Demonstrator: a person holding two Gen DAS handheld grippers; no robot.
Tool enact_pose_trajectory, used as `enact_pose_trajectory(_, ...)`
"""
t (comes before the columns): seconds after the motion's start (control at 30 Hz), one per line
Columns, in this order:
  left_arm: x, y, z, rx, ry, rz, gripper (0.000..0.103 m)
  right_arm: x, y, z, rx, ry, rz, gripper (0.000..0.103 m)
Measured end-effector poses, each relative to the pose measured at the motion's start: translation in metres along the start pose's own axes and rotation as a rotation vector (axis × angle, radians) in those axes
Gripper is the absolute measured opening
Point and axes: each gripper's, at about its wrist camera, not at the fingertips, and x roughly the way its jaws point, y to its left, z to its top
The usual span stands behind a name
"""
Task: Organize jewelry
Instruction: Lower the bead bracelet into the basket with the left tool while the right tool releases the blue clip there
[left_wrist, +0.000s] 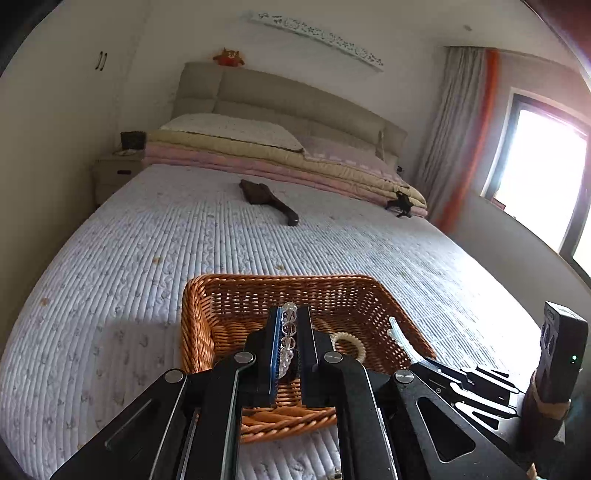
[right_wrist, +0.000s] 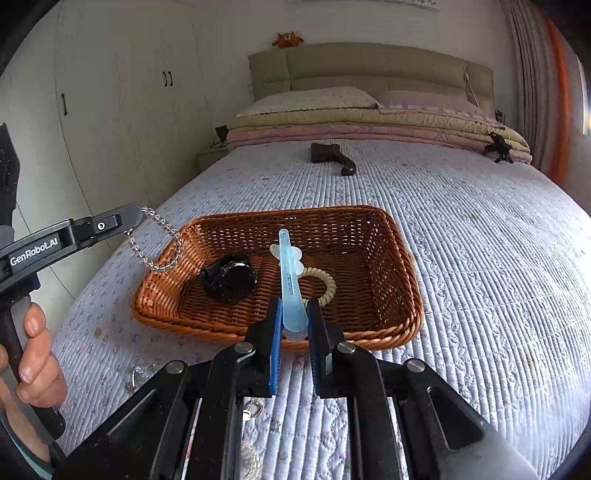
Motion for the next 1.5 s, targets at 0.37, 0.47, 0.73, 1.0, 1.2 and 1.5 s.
enact_pose_trajectory(0.37,0.051,0.026,-0.021,-0.039,0.115,0.04,0.008,0.074,-0.021,0.015,0.054,0.158,0.027,0.015)
enact_pose_trajectory(0.47,0.055,0.025,-0.024,-0.022,0.137,0.043,0.008,0.085,-0.024,0.016,0.079,0.19,0.029,0.015)
enact_pose_trajectory(0.73,0.057,0.021,-0.027,-0.011,0.168,0.024,0.01,0.087,-0.026,0.017,0.094,0.182,0.025,0.016)
enact_pose_trajectory(1.0,0.052,0.022,-0.029,-0.017,0.176,-0.006,0.016,0.068,-0.029,0.011,0.104,0.112,0.064,0.032)
enact_pose_trajectory(1.2,0.037,0.019,-0.027,-0.014,0.13,-0.022,0.025,0.046,-0.034,0.007,0.131,0.066,0.078,0.034)
enact_pose_trajectory(1.5,-0.029,0.007,-0.024,0.034,0.003,-0.038,0.04,-0.009,-0.029,-0.007,0.128,-0.035,0.061,0.034)
